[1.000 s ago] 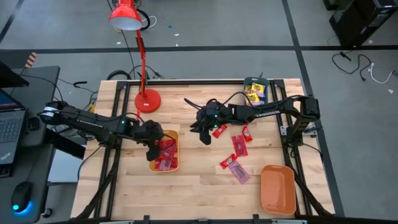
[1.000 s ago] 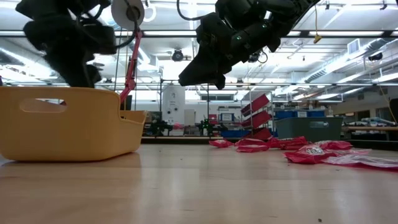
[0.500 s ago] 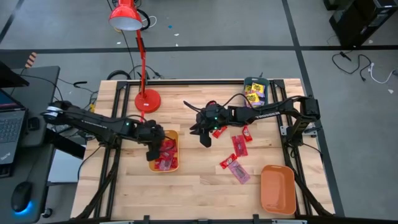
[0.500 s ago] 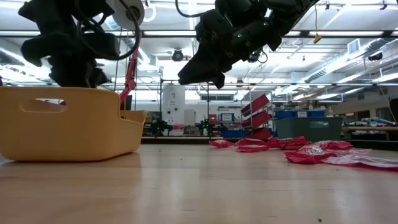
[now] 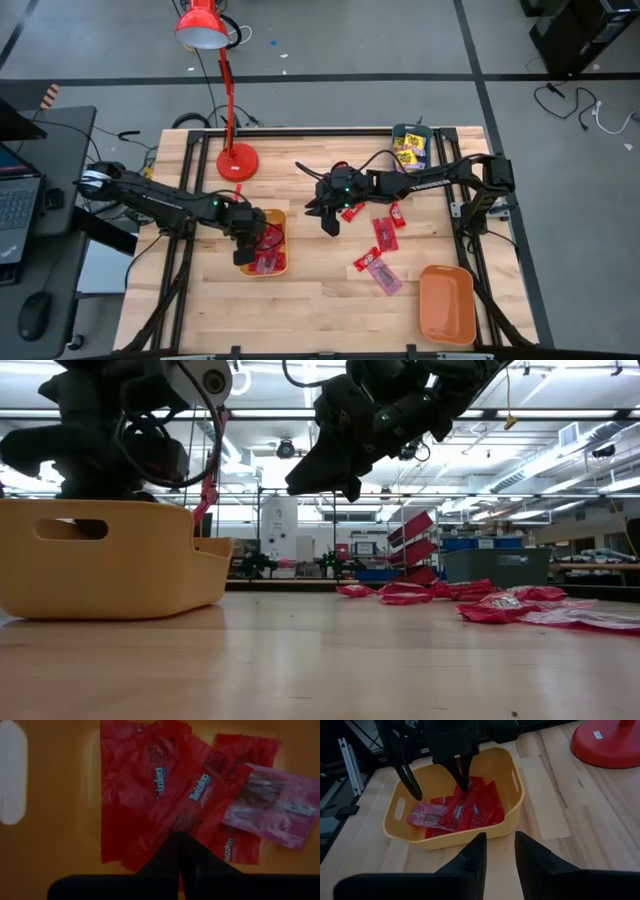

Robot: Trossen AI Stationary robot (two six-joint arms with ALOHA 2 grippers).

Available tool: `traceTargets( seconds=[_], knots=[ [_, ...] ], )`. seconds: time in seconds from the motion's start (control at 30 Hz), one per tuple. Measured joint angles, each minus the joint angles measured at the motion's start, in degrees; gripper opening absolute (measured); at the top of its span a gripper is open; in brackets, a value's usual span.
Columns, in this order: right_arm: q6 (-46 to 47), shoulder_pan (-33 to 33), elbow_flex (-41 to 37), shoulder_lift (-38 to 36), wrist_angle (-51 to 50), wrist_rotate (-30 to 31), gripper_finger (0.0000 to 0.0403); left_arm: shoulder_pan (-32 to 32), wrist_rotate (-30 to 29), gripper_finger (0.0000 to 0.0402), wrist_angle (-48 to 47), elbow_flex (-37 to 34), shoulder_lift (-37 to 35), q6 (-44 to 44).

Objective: Sort candy
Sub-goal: Put the red candy pack into the yellow bin

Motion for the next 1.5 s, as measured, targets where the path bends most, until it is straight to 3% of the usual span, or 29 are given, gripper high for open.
traceTargets(
  seconds=[0.37, 0.77, 1.07, 1.27, 1.5],
  knots=[
    [0.0, 0.0, 0.0, 0.0, -0.02, 0.0, 0.0087, -0.02, 0.12, 0.0004, 0.77, 0.0, 0.05, 0.44],
    [0.0, 0.0, 0.0, 0.0, 0.01, 0.0, 0.0087, 0.05, -6.83, 0.0004, 1.85, 0.0, 0.05, 4.54],
    [0.0, 0.0, 0.0, 0.0, 0.01, 0.0, 0.0087, 0.05, -5.14, 0.0004, 2.29, 0.0, 0.05, 7.51],
    [0.0, 0.0, 0.0, 0.0, 0.01, 0.0, 0.0087, 0.05, -5.75, 0.0004, 5.56, 0.0, 0.03, 6.88],
    [0.0, 0.02, 0.0, 0.0, 0.01, 0.0, 0.0087, 0.05, -4.72, 0.0003, 5.95, 0.0, 0.68, -0.64]
  ],
)
